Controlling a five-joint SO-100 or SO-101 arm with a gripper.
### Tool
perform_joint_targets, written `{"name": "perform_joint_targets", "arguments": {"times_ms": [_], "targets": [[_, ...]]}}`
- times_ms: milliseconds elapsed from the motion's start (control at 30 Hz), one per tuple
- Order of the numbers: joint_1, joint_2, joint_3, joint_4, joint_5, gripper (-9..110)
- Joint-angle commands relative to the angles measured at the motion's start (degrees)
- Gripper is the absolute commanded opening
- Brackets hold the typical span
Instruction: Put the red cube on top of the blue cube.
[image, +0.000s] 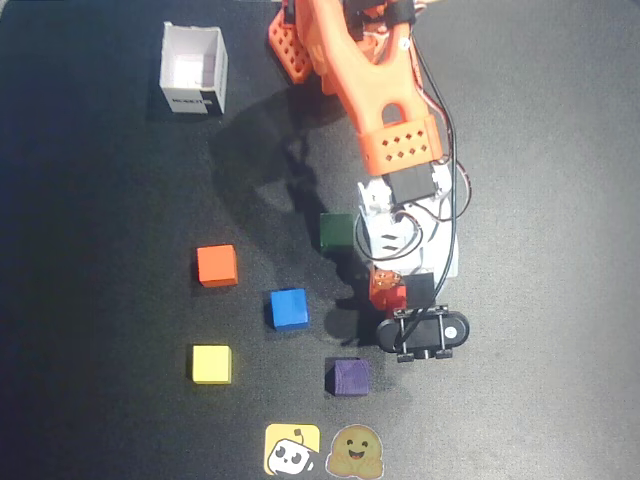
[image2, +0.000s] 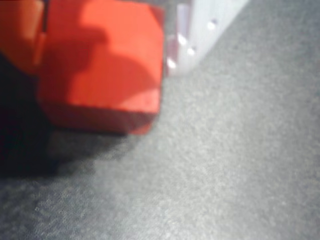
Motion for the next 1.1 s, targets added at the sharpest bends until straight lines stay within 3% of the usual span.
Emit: {"name": "perform_joint_targets", "arguments": {"times_ms": [0,267,400,667,1067], "targets": [[-0.4,0.0,0.1,-2.3,0.8,18],[-0.4,-1.4,0.8,-4.7,1.4,17],[-0.4,-1.5,0.8,-5.3,2.1,8],[-0.4,-0.7,0.8,-5.0,2.5,5],[6.2,12.3,-3.6,9.1,0.6,5]]}}
